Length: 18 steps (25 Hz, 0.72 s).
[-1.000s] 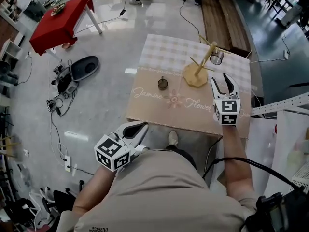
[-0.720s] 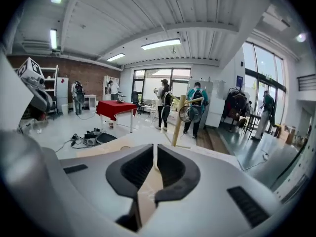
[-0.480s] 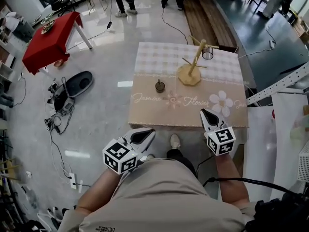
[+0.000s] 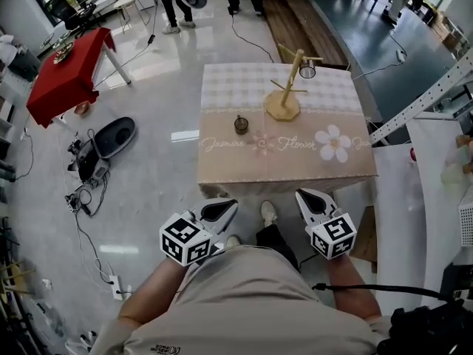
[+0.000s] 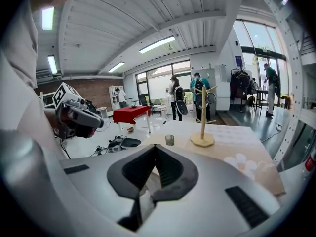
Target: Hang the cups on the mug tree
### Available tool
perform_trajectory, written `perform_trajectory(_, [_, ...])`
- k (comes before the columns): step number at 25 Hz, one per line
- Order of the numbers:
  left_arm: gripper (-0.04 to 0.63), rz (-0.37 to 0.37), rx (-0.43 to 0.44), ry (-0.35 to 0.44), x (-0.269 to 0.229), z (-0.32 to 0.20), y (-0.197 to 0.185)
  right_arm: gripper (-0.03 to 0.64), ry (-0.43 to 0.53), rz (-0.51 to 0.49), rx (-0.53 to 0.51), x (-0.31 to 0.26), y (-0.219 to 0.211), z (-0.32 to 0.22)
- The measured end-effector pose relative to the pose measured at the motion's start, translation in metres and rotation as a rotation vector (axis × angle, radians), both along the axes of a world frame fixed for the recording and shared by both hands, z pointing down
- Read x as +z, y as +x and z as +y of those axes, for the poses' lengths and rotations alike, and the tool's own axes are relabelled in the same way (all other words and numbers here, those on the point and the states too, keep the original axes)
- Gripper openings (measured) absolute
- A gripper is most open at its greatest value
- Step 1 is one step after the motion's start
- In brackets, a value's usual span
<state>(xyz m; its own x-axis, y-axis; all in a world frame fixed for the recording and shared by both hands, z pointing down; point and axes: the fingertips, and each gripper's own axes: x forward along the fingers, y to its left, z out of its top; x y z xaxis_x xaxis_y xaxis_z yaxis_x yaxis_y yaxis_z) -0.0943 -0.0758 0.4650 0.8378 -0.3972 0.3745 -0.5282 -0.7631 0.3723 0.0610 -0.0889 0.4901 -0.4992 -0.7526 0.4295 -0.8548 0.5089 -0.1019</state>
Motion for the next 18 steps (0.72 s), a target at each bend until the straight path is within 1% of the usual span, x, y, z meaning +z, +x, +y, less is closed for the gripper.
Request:
perform_trajectory(9, [0.005, 0.007, 0.036, 0.006, 0.002, 0.022, -0.007, 0.014, 0.003, -0.006, -0.019, -0.001, -0.028, 0.038])
perform_trajectory(18, [0.005, 0.018, 0.031, 0.011, 0.002, 0.026, -0.02, 0.013, 0.009, 0.014, -0.051, -0.005, -0.048, 0.042])
